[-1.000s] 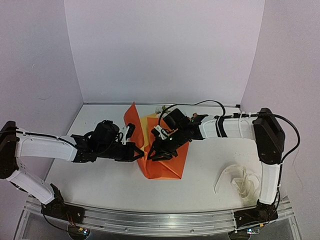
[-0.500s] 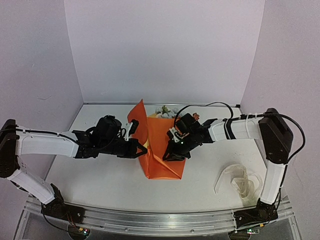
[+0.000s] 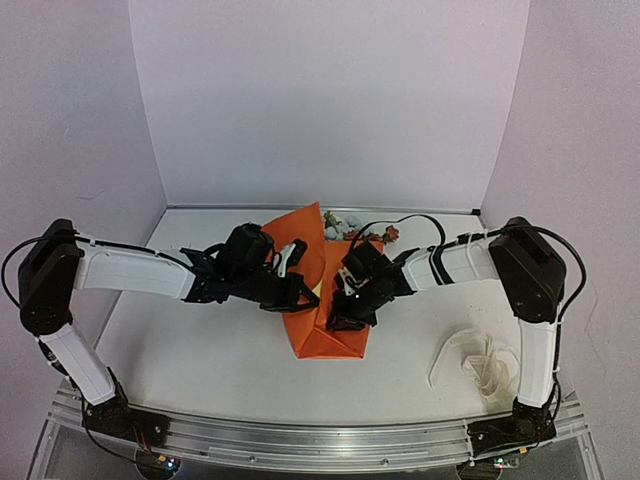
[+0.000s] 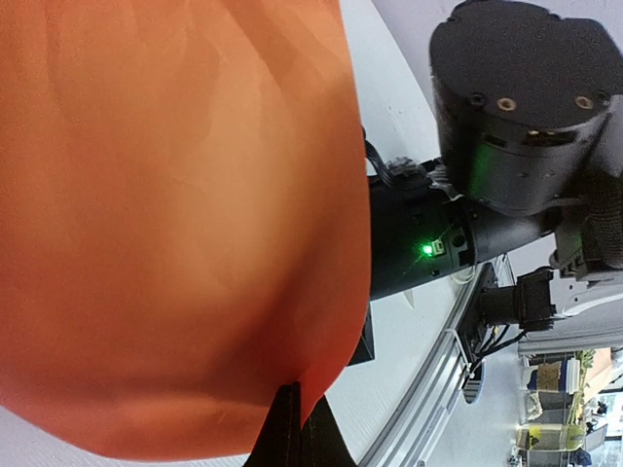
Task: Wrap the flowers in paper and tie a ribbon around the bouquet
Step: Fold the two-thirds-folded wrapping paper at the center of the board.
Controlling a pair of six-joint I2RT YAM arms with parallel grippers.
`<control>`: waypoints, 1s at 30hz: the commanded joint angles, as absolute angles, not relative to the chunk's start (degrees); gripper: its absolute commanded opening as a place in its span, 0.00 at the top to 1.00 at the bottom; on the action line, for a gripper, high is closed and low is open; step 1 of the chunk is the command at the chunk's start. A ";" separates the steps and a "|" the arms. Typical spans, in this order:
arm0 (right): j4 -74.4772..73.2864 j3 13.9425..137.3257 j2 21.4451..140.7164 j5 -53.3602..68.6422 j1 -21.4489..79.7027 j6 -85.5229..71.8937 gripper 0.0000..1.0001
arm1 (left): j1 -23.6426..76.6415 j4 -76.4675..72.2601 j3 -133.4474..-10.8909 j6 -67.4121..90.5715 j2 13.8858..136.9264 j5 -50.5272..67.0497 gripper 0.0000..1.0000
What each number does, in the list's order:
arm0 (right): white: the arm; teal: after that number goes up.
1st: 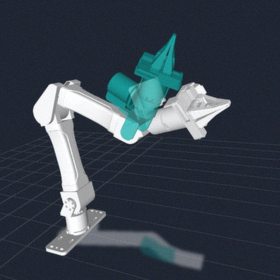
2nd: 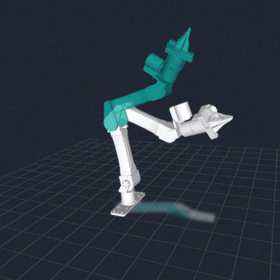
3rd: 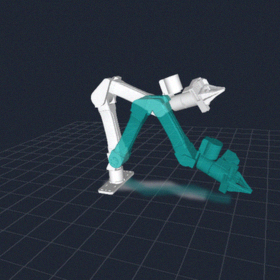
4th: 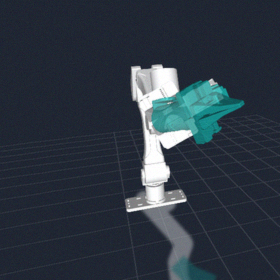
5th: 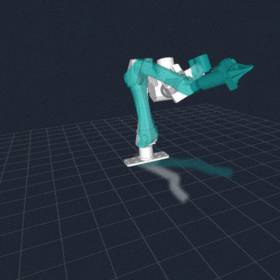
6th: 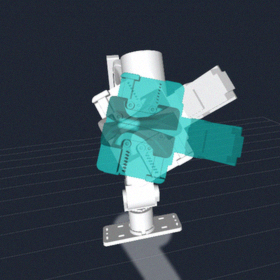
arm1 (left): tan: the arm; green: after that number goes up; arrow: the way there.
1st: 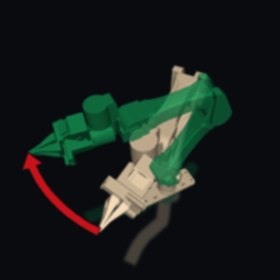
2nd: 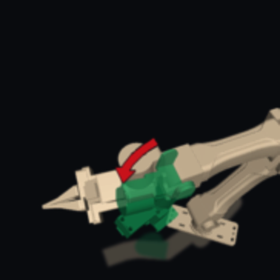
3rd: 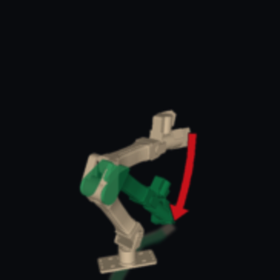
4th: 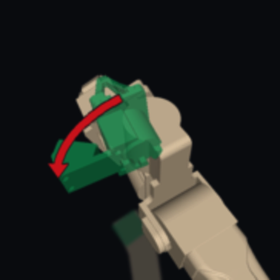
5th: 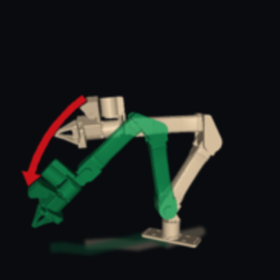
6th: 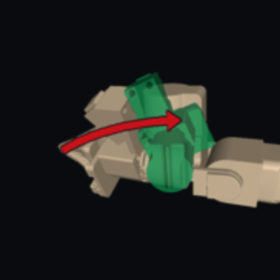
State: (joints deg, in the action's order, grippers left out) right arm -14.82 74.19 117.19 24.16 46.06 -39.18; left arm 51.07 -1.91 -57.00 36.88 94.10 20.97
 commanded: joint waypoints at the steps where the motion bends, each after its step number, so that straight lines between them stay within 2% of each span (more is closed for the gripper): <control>1: -10.71 71.04 113.12 21.12 46.40 -42.26 0.82 | 51.33 -1.44 -61.05 35.99 97.14 23.59 1.00; 8: -6.43 61.87 103.69 16.06 45.88 -45.73 0.81 | 51.33 -0.36 -64.81 34.70 100.74 25.44 1.00; 12: -3.93 56.77 97.97 14.84 44.67 -47.49 0.71 | 51.33 2.12 -66.96 33.96 102.91 26.47 1.00; 19: -2.95 56.77 93.67 17.53 41.17 -48.64 0.44 | 51.33 4.29 -70.20 32.50 106.01 28.06 1.00; 25: -2.62 60.36 94.69 18.29 39.95 -48.95 0.35 | 51.33 6.26 -72.73 31.67 108.11 28.59 1.00; 30: -2.07 61.95 95.66 18.21 39.82 -49.29 0.34 | 51.33 7.89 -74.75 31.02 109.92 29.34 1.00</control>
State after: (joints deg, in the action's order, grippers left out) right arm -3.84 58.94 95.24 17.89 39.86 -48.87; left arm 51.07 5.66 -71.30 32.80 108.59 27.87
